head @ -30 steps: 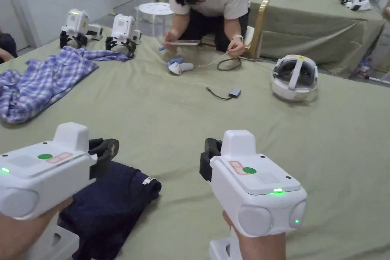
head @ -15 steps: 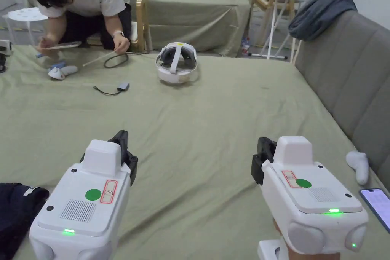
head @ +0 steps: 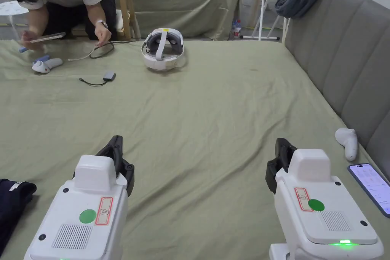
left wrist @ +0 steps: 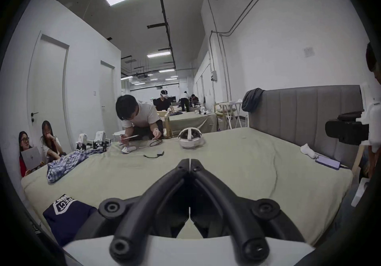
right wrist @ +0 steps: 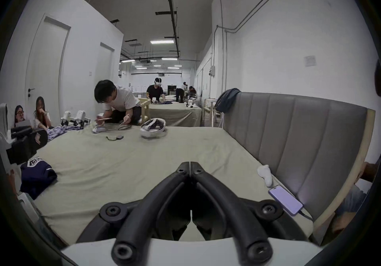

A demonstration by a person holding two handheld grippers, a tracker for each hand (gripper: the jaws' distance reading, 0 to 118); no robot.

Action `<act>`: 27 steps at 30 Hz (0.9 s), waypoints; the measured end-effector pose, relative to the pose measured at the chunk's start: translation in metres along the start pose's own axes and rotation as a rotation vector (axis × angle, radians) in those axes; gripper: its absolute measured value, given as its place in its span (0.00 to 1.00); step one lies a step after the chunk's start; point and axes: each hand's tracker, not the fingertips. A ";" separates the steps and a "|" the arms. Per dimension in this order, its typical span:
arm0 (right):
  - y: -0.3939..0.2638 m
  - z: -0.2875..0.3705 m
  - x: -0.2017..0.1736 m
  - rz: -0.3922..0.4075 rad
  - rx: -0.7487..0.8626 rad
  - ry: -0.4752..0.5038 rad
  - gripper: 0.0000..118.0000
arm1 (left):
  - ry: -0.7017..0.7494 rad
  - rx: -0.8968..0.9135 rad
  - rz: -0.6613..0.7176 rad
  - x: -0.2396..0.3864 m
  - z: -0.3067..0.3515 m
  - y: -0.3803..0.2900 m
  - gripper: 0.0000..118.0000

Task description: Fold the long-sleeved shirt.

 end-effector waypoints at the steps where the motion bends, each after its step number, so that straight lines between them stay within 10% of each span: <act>1: -0.003 -0.001 0.000 0.007 -0.005 -0.003 0.00 | 0.007 -0.003 0.011 -0.002 0.000 -0.001 0.03; 8: -0.006 0.000 -0.007 0.001 -0.034 0.003 0.00 | 0.032 -0.021 0.024 -0.008 -0.002 -0.006 0.04; 10: -0.003 -0.001 -0.009 0.011 -0.029 -0.004 0.05 | 0.048 -0.019 0.029 -0.008 -0.003 -0.007 0.35; 12: 0.000 0.000 -0.010 0.019 -0.017 -0.005 0.51 | 0.041 -0.028 0.027 -0.010 -0.006 -0.007 0.85; 13: 0.002 -0.001 -0.011 0.018 -0.016 -0.002 0.76 | 0.032 -0.041 0.027 -0.011 -0.009 -0.007 0.94; 15: 0.008 -0.001 -0.013 0.022 -0.014 -0.020 1.00 | 0.033 -0.019 0.031 -0.010 -0.008 -0.010 0.94; 27: 0.007 -0.001 -0.007 -0.007 0.053 -0.003 1.00 | 0.050 -0.015 0.036 -0.011 -0.011 -0.009 0.94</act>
